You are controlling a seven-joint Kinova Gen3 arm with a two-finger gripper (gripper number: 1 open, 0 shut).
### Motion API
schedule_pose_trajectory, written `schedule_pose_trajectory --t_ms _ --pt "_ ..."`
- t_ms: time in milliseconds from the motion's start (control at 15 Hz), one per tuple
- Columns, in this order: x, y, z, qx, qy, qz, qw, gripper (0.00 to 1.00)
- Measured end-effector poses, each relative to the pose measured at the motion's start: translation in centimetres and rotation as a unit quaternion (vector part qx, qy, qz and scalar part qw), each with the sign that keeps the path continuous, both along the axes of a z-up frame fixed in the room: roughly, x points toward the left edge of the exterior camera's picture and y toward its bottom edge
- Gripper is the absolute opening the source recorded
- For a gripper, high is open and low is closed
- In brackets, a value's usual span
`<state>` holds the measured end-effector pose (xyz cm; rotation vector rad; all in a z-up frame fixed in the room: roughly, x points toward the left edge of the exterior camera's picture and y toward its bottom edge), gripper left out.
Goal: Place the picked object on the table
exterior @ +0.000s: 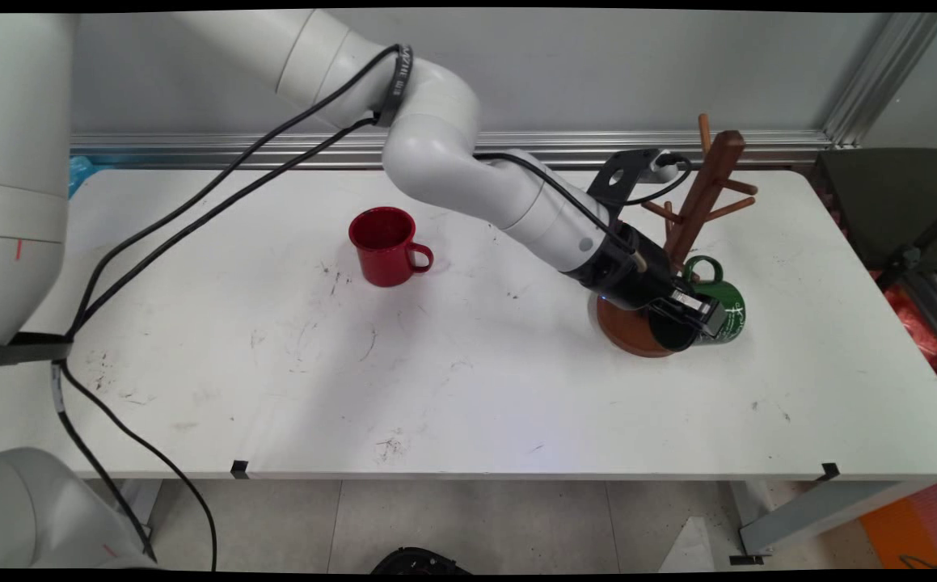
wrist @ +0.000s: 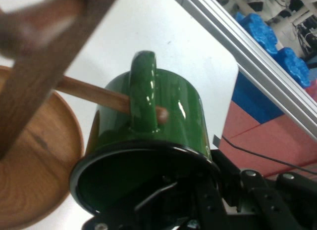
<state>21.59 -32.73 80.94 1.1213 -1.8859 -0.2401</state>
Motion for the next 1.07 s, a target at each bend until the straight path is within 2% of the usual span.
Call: schedule_pose_trajectory --t_ms 667,933,1067 --pt "1.2 2.9 2.2 -0.004 0.006 -0.02 0.9998 0.0" --pt "2.4 3.6 2.9 -0.011 -0.011 -0.022 0.9996 0.0" --pt "3.5 4.3 3.3 -0.015 -0.03 -0.022 0.9992 0.0"
